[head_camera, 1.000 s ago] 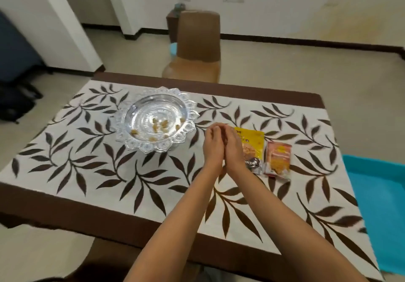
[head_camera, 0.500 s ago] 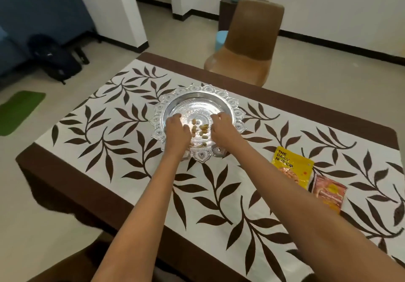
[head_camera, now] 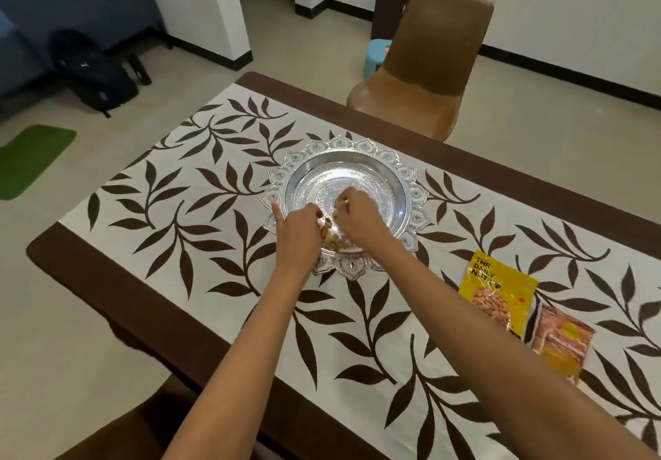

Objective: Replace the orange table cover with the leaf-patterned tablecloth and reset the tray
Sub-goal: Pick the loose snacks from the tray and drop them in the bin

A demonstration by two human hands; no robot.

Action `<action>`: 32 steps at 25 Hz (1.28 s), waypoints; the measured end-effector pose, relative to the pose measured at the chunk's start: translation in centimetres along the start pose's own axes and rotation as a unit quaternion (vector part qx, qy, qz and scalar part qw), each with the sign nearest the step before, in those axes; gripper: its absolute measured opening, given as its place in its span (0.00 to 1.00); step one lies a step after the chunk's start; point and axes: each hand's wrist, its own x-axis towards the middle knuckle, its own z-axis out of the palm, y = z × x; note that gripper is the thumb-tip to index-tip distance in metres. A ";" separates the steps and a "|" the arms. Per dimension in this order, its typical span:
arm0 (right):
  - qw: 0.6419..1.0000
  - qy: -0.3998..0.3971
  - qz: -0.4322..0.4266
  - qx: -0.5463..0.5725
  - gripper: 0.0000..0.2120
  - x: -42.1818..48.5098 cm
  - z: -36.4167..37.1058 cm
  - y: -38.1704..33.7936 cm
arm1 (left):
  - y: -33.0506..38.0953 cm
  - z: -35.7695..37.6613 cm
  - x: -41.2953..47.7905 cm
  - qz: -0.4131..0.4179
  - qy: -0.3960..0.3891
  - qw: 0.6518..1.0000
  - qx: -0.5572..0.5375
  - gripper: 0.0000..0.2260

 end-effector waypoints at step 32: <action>0.991 -0.036 -0.110 -0.061 0.16 3.5 1.4 0.0 | 1.3 -2.3 1.1 -0.237 0.084 0.828 -0.501 0.11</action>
